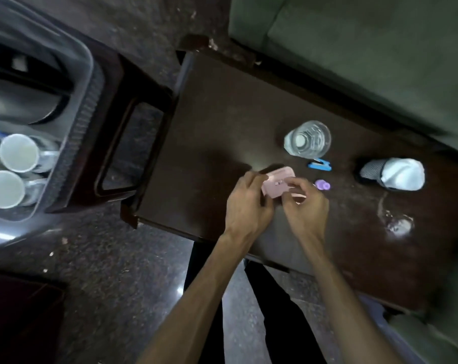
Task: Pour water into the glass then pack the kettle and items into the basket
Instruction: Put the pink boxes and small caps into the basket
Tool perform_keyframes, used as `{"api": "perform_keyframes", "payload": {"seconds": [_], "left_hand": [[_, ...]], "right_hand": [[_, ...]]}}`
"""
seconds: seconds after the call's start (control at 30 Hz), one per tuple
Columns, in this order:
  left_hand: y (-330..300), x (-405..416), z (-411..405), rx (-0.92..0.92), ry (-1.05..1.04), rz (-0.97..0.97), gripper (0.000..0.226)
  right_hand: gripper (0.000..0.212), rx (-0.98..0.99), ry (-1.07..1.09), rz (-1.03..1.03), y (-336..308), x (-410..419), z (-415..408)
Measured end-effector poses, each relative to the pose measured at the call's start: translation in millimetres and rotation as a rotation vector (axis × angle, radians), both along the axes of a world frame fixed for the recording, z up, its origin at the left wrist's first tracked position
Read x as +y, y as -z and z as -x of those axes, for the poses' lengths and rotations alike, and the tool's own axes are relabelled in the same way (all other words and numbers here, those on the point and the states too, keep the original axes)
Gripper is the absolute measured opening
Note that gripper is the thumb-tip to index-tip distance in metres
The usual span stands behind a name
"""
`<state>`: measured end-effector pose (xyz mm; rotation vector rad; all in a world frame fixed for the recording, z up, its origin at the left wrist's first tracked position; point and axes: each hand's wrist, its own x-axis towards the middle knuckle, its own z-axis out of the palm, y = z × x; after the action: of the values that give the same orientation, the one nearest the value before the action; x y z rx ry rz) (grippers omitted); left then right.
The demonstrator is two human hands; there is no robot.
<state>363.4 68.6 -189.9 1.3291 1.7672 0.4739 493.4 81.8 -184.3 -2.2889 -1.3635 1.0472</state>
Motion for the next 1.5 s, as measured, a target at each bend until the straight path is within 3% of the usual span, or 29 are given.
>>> {"api": "perform_keyframes", "payload": {"seconds": [0.17,0.33,0.5,0.67,0.9,1.1,1.33,1.5], "left_hand": [[21,6,-36,0.124,0.172,0.035,0.076],[41,17,-48,0.233,0.288,0.084,0.08],[38,17,-32,0.23,0.174,0.045,0.077],[7,8,22,0.171,-0.155,-0.071,0.073],[-52,-15,145,0.229,-0.537,-0.118,0.077],[-82,-36,266,0.298,-0.789,-0.171,0.073],[-96,-31,417,0.384,-0.849,-0.054,0.068],[-86,-25,486,0.443,-0.782,0.056,0.057]], "right_hand": [[0.068,-0.237,-0.123,-0.008,18,-22,-37],[0.099,-0.336,-0.207,0.09,44,-34,-43],[0.101,-0.365,-0.214,-0.024,49,-29,-34],[0.102,-0.21,-0.285,-0.199,27,-16,8],[0.091,0.077,-0.535,-0.268,-17,2,131],[0.092,0.166,-0.722,-0.401,-43,9,260],[0.091,0.206,-0.864,-0.493,-57,9,406],[0.085,0.097,-0.996,-0.497,-47,5,474]]}}
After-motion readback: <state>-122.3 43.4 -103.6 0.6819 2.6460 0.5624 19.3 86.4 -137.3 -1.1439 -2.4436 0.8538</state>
